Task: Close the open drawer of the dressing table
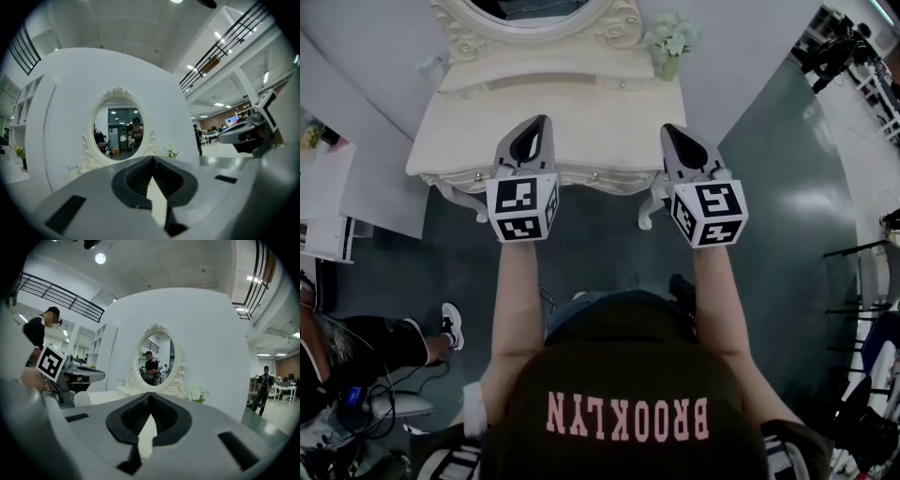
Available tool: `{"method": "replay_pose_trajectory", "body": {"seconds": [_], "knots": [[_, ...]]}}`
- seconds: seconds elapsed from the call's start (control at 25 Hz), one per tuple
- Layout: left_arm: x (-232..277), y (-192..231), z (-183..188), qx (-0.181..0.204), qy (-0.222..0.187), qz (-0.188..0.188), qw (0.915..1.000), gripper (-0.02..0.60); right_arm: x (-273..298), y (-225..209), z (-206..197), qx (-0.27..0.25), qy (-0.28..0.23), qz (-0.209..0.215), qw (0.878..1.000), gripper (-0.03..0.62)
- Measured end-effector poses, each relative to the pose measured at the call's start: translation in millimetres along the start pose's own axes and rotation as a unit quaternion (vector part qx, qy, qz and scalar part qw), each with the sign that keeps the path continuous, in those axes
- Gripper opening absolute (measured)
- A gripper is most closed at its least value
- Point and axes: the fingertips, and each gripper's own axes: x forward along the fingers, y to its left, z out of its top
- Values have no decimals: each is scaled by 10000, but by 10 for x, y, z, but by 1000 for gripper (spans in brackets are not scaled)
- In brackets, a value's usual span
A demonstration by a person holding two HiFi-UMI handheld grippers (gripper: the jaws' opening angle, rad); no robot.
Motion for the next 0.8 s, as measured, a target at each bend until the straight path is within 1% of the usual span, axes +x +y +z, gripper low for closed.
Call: {"method": "replay_pose_trajectory", "body": {"seconds": [0.2,0.56,0.8], "knots": [[-32,-13,55,25,-53,-7,10000,5,-6,26,66,93,-95,67,9999,-5],[-161,-30,155,29,-139,-17,9999,5,-68,89,151,49,-184,46,9998,-5],[-232,-52,169,155,-153,-23,9998,5,-138,135,182,19,-225,26,9997,-5]]}}
